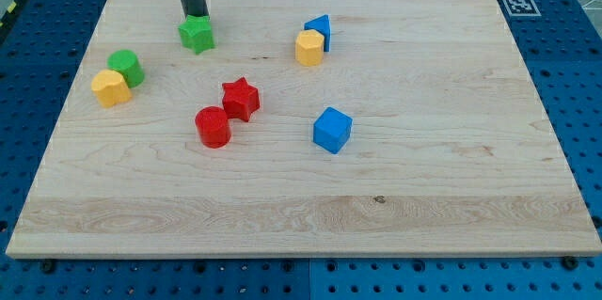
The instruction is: Push the green star towards the green circle
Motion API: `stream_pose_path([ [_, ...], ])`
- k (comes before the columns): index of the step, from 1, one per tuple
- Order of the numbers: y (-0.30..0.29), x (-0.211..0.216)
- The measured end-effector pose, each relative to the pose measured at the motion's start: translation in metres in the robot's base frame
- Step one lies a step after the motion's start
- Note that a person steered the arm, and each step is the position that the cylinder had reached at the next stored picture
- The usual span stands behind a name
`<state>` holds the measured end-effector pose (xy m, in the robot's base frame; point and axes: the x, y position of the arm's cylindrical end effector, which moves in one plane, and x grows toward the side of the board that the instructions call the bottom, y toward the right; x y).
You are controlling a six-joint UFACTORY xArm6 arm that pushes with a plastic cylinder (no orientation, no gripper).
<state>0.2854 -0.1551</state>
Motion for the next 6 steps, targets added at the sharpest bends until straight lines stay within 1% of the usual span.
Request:
stream_pose_path([
  [2,0.030,-0.021],
  [4,0.030,0.001],
  [6,0.030,0.032],
])
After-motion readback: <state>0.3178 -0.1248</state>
